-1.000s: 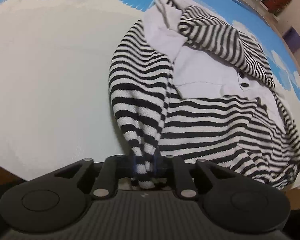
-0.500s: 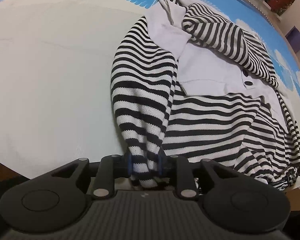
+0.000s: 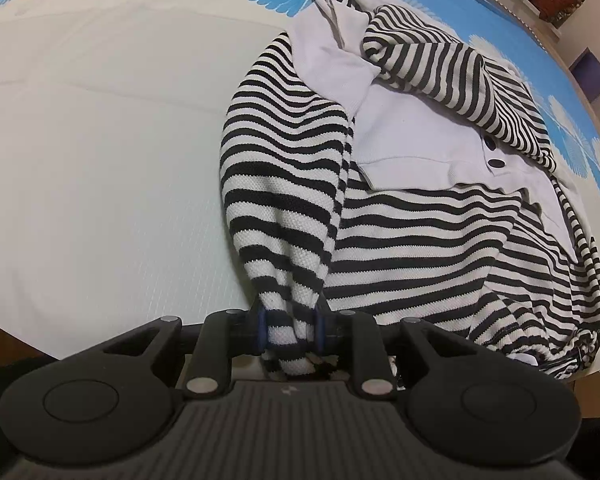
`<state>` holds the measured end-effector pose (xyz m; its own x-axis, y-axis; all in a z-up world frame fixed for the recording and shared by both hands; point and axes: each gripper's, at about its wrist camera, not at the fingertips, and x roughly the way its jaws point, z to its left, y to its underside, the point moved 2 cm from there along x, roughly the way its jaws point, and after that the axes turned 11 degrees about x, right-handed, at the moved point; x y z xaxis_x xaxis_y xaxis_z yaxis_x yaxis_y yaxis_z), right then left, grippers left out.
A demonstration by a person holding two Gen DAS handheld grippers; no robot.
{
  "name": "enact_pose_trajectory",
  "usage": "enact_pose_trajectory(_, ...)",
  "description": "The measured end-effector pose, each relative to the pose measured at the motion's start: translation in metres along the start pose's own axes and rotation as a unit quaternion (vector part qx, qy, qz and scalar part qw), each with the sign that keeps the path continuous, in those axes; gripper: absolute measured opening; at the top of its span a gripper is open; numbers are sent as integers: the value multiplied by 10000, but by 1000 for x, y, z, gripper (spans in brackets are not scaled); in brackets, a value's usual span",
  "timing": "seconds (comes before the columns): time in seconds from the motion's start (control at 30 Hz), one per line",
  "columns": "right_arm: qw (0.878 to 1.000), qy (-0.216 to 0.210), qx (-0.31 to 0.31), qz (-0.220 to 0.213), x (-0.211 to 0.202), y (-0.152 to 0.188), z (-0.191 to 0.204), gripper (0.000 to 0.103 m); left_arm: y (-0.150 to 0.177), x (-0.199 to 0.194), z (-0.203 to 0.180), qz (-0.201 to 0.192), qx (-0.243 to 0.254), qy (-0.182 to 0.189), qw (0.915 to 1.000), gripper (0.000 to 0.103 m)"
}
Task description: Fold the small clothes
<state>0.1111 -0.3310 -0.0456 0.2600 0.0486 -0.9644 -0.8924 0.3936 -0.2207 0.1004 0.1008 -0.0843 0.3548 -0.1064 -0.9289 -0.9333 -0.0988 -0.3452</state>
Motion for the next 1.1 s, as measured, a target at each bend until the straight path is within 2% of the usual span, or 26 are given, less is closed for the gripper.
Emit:
enact_pose_trajectory(0.13,10000,-42,-39,-34,-1,0,1,9,1,-2,-3,-46,144,47,9999,10)
enact_pose_trajectory(0.27,9993,-233,-63,-289,-14,-2,3,7,-1,-13,-6,-189,234,42,9995,7)
enact_pose_trajectory(0.4,9943,-778,0,-726,-44,-10,3,6,-16,-48,-9,-469,426,169,9979,7)
enact_pose_trajectory(0.5,9866,-1219,12,-1080,-78,-18,0,6,-26,-87,-6,-795,454,501,9945,7)
enact_pose_trajectory(0.6,9779,-1674,134,-1246,-115,-20,-14,6,-24,-132,-3,-1066,625,818,9890,7)
enact_pose_trajectory(0.67,9709,-1982,68,-1344,-145,-12,-23,5,-17,-159,2,-1160,698,996,9858,7)
enact_pose_trajectory(0.8,9569,-2494,-71,-1485,-200,9,-40,5,-3,-201,15,-1295,655,1580,9767,7)
enact_pose_trajectory(0.93,9507,-2751,35,-1428,-213,8,-46,5,-21,-188,25,-1138,423,1870,9748,7)
enact_pose_trajectory(1.03,9524,-2779,254,-1226,-183,-26,-36,5,-60,-144,34,-904,129,1896,9776,7)
enact_pose_trajectory(1.1,9595,-2546,324,-1164,-150,-57,-21,5,-95,-104,43,-719,-194,1921,9785,7)
